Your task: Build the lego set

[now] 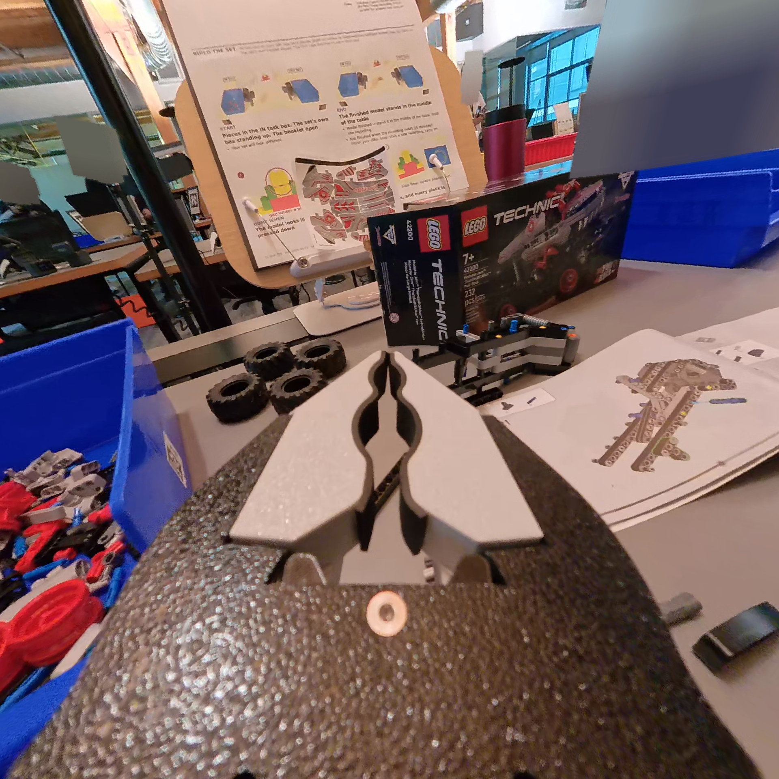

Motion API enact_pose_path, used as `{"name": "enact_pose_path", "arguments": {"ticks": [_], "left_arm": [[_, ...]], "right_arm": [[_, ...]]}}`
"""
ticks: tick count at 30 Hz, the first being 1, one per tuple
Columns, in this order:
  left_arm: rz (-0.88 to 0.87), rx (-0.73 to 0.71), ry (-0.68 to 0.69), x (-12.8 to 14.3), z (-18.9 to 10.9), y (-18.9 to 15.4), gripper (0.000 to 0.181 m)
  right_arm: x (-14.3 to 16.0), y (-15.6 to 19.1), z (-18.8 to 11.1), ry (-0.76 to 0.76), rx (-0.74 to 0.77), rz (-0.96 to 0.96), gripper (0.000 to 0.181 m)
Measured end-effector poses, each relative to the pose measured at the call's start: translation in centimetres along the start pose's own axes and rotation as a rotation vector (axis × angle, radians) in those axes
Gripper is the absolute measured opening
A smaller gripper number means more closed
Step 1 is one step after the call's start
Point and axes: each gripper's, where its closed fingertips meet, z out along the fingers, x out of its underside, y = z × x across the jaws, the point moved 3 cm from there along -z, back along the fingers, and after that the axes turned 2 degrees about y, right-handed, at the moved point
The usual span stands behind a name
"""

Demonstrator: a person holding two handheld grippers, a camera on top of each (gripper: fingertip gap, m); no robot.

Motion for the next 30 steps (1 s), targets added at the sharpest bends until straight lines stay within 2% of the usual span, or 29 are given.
{"name": "enact_pose_path", "arguments": {"ticks": [7, 30], "left_arm": [[-0.038, 0.009, -0.041, -0.4, -0.6, 0.0, 0.000], [-0.009, 0.047, -0.028, -0.3, -0.5, -0.9, 0.000]], "right_arm": [[0.1, 0.6, 0.1, 0.005, -0.012, -0.046, 0.000], [0.4, 1.2, 0.3, 0.036, -0.050, -0.069, 0.000]]}}
